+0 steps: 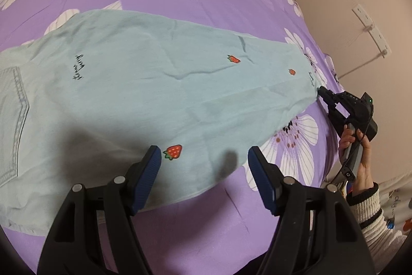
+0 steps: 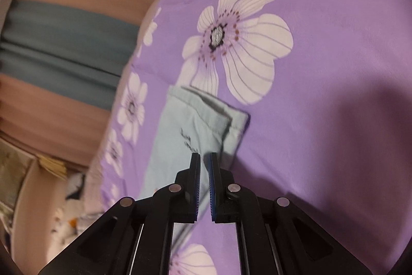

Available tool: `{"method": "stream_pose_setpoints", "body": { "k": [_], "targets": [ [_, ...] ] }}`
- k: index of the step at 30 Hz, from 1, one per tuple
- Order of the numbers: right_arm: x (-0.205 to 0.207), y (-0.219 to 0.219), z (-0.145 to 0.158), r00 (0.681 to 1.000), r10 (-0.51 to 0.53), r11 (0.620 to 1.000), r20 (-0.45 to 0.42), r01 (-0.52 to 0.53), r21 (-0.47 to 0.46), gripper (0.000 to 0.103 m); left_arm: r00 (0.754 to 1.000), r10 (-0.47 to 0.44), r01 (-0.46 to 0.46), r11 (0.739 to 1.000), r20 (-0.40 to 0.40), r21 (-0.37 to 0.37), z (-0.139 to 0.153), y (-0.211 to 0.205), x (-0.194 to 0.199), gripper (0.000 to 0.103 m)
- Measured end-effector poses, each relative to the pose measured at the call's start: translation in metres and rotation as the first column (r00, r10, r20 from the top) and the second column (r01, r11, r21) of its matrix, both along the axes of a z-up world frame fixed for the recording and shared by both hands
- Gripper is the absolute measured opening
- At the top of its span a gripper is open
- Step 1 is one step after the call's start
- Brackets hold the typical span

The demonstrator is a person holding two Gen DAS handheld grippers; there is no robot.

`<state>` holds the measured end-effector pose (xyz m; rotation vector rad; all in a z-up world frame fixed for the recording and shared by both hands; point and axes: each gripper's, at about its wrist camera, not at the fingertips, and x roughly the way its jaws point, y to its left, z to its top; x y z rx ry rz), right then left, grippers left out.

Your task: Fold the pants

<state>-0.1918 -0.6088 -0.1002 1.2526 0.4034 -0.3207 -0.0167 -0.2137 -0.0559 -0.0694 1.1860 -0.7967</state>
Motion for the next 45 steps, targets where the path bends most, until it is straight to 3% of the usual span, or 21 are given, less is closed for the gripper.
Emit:
{"method": "stream_pose_setpoints", "body": {
  "k": [5,11,14,16,18,21,23,25,27,29,31,32,34,35,37,38,40,41,43,45],
  "targets": [
    [0.022,-0.003,-0.002,0.994,0.054,0.998,-0.097,-0.055,-0.003,0.004,0.999,0.042,-0.042,0.999,-0.004,-0.009,0.001,0.013,0.002,0.07],
    [0.0,0.001,0.017,0.997,0.033,0.998,-0.067,-0.037,-0.053,0.004,0.993,0.122,-0.122,0.991,0.005,-0.048,0.009,0.042,0.006,0.07],
    [0.019,0.022,0.034,0.987,0.153,0.983,-0.043,-0.157,-0.098,0.004,0.98,0.199,-0.199,0.979,0.011,-0.046,0.009,0.063,0.012,0.07],
    [0.043,0.051,0.044,0.948,0.306,0.938,-0.08,-0.315,-0.143,0.004,0.965,0.26,-0.259,0.965,0.029,-0.033,0.008,0.079,0.016,0.07],
    [0.073,0.09,0.051,0.883,0.448,0.862,-0.14,-0.468,-0.195,0.004,0.949,0.314,-0.313,0.949,0.032,-0.028,0.007,0.096,0.019,0.07],
    [0.102,0.133,0.051,0.795,0.565,0.755,-0.22,-0.606,-0.249,0.004,0.925,0.379,-0.378,0.925,0.026,-0.047,0.007,0.124,0.023,0.065],
    [0.111,0.146,0.043,0.746,0.599,0.709,-0.29,-0.663,-0.241,0.004,0.913,0.407,-0.405,0.913,0.036,-0.047,0.008,0.138,0.023,0.061],
    [0.111,0.149,0.032,0.715,0.567,0.67,-0.409,-0.689,-0.277,0.004,0.887,0.453,-0.456,0.89,0.09,0.012,0.009,0.152,0.023,0.063],
    [0.103,0.142,0.032,0.717,0.521,0.63,-0.463,-0.689,-0.358,0.0,0.868,0.49,-0.493,0.87,0.082,0.018,0.004,0.169,0.026,0.063],
    [0.097,0.127,0.034,0.734,0.46,0.635,-0.5,-0.666,-0.392,0.0,0.851,0.525,-0.524,0.851,0.035,-0.04,0.003,0.191,0.028,0.063],
    [0.098,0.111,0.038,0.749,0.368,0.661,-0.552,-0.628,-0.411,0.0,0.83,0.557,-0.555,0.831,0.043,-0.049,0.008,0.207,0.029,0.062],
    [0.104,0.102,0.042,0.747,0.274,0.671,-0.606,-0.599,-0.436,0.0,0.817,0.574,-0.573,0.819,0.059,-0.042,0.011,0.214,0.029,0.063],
    [0.116,0.098,0.051,0.725,0.17,0.653,-0.668,-0.59,-0.475,0.0,0.797,0.599,-0.598,0.801,0.078,-0.037,0.015,0.229,0.03,0.065],
    [0.122,0.102,0.057,0.726,0.177,0.636,-0.664,-0.6,-0.486,0.0,0.797,0.602,-0.598,0.799,0.057,-0.064,0.016,0.238,0.028,0.065],
    [0.14,0.125,0.073,0.743,0.332,0.583,-0.582,-0.646,-0.493,0.004,0.804,0.594,-0.59,0.803,0.031,-0.085,0.016,0.242,0.029,0.065],
    [0.152,0.137,0.078,0.734,0.401,0.559,-0.548,-0.67,-0.488,0.014,0.806,0.591,-0.587,0.805,0.03,-0.087,0.016,0.242,0.029,0.065],
    [0.183,0.173,0.086,0.682,0.532,0.474,-0.501,-0.731,-0.491,0.038,0.811,0.584,-0.58,0.811,0.036,-0.078,0.015,0.24,0.03,0.067],
    [0.195,0.188,0.087,0.657,0.564,0.433,-0.5,-0.751,-0.499,0.042,0.815,0.578,-0.574,0.815,0.043,-0.072,0.015,0.238,0.031,0.068],
    [0.226,0.222,0.091,0.589,0.622,0.302,-0.516,-0.788,-0.536,0.042,0.821,0.569,-0.566,0.822,0.049,-0.06,0.014,0.237,0.034,0.068],
    [0.246,0.243,0.091,0.531,0.654,0.193,-0.538,-0.806,-0.56,0.042,0.825,0.563,-0.56,0.826,0.047,-0.059,0.012,0.236,0.035,0.068]
  ]
}}
